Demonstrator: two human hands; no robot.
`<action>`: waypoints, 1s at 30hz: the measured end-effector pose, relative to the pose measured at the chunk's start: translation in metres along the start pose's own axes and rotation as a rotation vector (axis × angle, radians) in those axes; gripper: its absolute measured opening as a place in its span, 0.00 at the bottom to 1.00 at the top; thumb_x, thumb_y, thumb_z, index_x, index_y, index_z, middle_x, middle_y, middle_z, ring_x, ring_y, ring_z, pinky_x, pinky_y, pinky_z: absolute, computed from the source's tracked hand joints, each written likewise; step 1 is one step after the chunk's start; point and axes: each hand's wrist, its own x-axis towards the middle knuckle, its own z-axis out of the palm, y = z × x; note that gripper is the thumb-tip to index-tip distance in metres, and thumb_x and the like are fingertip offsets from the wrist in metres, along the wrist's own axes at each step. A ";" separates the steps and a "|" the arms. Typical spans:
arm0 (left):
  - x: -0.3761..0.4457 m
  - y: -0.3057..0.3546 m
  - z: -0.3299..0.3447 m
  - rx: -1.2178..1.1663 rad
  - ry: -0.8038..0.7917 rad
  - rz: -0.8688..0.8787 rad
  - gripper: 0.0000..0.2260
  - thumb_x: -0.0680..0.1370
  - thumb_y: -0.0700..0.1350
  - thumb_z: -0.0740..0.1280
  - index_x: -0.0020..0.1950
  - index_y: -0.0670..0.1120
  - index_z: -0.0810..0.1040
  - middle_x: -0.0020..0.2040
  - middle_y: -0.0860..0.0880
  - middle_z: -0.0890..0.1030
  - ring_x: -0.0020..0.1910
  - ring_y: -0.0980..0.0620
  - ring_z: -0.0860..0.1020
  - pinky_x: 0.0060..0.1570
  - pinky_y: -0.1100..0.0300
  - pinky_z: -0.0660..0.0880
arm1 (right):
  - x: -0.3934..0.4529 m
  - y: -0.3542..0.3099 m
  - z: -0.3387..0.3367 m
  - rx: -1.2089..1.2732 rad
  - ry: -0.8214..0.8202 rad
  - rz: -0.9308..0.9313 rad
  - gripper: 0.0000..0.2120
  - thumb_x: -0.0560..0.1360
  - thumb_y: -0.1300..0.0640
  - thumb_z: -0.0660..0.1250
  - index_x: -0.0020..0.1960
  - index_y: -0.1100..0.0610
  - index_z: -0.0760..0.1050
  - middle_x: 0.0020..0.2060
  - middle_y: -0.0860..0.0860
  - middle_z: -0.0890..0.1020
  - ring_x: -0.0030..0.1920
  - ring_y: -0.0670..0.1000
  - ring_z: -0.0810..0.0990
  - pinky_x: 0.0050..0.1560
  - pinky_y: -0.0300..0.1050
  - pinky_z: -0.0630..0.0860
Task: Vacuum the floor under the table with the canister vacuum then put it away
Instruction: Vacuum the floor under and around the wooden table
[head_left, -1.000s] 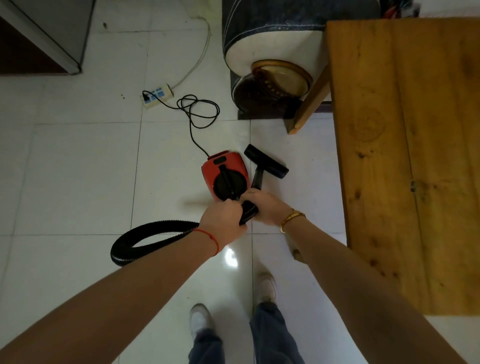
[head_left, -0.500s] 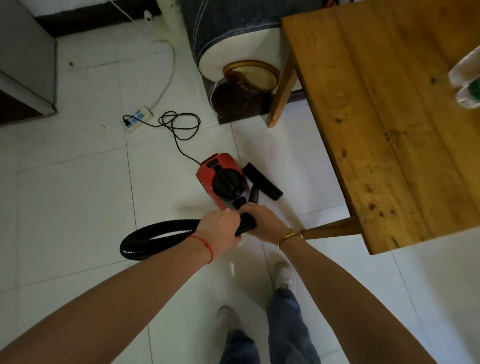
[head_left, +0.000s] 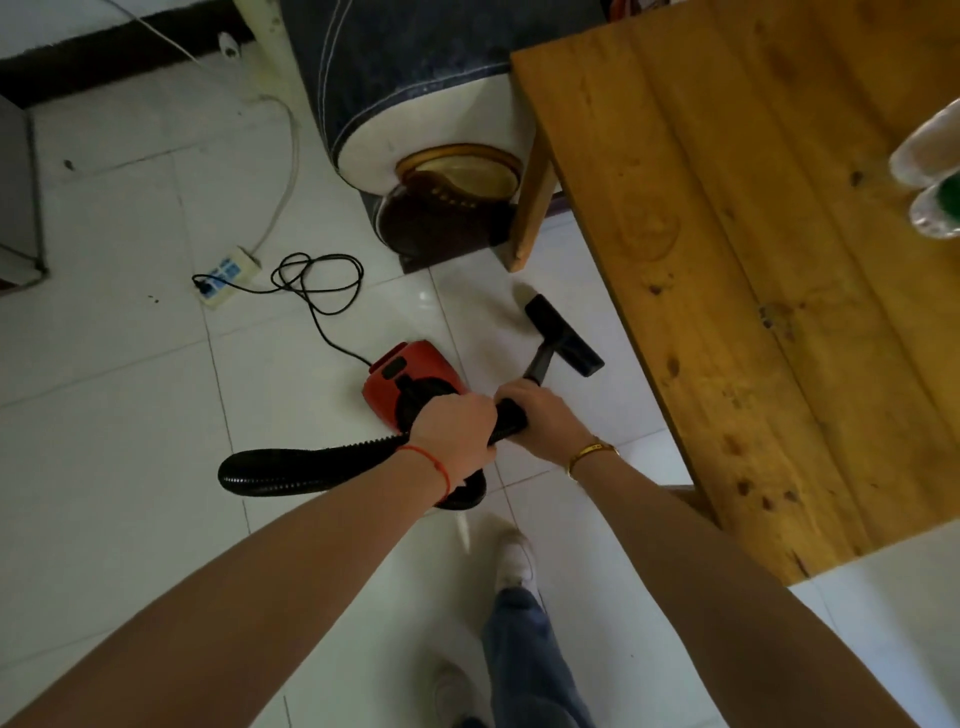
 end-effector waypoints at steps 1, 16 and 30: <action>0.007 0.001 -0.004 -0.004 0.011 0.005 0.13 0.78 0.50 0.64 0.57 0.43 0.73 0.50 0.46 0.79 0.46 0.48 0.80 0.39 0.58 0.72 | 0.005 0.004 -0.005 -0.009 0.004 0.009 0.05 0.70 0.65 0.70 0.46 0.61 0.77 0.44 0.56 0.81 0.45 0.54 0.79 0.51 0.46 0.75; -0.009 -0.042 -0.011 0.091 -0.032 0.169 0.13 0.76 0.50 0.68 0.54 0.44 0.74 0.43 0.48 0.78 0.38 0.49 0.79 0.34 0.58 0.74 | -0.003 -0.047 0.016 0.059 0.066 0.120 0.04 0.70 0.62 0.70 0.43 0.56 0.77 0.41 0.51 0.81 0.42 0.49 0.78 0.46 0.37 0.70; -0.124 -0.072 0.028 0.372 -0.105 0.515 0.11 0.76 0.44 0.64 0.58 0.44 0.74 0.52 0.46 0.80 0.48 0.47 0.80 0.43 0.57 0.74 | -0.105 -0.131 0.143 0.262 0.355 0.253 0.14 0.70 0.60 0.72 0.54 0.54 0.78 0.49 0.51 0.81 0.50 0.51 0.77 0.51 0.40 0.71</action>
